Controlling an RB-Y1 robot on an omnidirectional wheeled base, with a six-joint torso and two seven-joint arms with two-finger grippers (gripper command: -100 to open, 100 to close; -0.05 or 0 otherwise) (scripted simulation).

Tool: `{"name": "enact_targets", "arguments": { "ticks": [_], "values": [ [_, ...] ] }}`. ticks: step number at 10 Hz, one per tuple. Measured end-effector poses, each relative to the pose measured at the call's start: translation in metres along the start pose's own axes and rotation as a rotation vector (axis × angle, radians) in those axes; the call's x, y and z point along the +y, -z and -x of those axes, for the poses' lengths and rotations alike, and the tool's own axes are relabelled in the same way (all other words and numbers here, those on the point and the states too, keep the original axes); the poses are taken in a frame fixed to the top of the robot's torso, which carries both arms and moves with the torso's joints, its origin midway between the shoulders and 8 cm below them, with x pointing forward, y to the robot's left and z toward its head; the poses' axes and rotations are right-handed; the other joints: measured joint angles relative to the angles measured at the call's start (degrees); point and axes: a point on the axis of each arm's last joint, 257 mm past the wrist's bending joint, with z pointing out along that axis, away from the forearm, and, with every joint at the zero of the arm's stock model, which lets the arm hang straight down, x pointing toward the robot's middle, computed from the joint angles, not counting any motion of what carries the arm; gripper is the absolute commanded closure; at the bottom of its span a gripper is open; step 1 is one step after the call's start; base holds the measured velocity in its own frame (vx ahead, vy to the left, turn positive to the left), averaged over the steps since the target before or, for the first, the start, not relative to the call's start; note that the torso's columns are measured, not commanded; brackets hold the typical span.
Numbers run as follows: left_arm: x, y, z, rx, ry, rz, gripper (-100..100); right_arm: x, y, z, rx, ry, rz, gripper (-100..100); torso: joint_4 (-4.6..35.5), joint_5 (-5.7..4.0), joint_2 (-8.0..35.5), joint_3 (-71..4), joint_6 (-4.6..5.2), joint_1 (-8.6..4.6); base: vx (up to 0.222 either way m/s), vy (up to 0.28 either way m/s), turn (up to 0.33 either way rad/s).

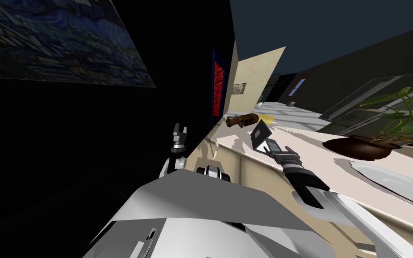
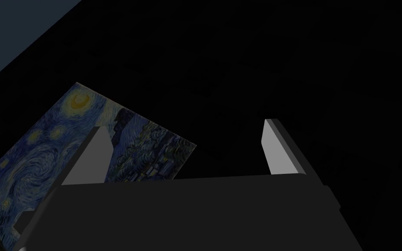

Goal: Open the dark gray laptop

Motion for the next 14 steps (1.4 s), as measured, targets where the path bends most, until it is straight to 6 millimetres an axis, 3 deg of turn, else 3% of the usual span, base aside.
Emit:
{"name": "enact_targets", "arguments": {
  "ticks": [6,9,10,14],
  "values": [
    [0.0,0.0,0.0,0.0,0.0,0.0,0,-0.072,-0.01,-0.009,0.081,0.39,-0.125,-100,0.0,-0.03,0.1,0.1,0.02,-0.13,0.102,0.11,0.028],
    [0.0,0.0,0.0,0.0,0.0,0.0,0,-0.089,-0.01,-0.01,0.102,0.479,-0.161,-100,0.0,-0.05,0.1,0.1,0.01,-0.18,0.031,0.038,0.007],
    [0.0,0.0,0.0,0.0,0.0,0.0,0,-0.09,-0.01,-0.01,0.102,0.478,-0.162,100,0.0,-0.06,0.1,0.1,-0.02,-0.18,0.007,-0.008,-0.01],
    [0.0,0.0,0.0,0.0,0.0,0.0,0,-0.092,-0.02,-0.005,0.08,0.355,-0.171,100,-0.2,-0.4,-0.1,0.0,0.2,-0.67,-0.058,-0.074,0.023]
  ]
}}
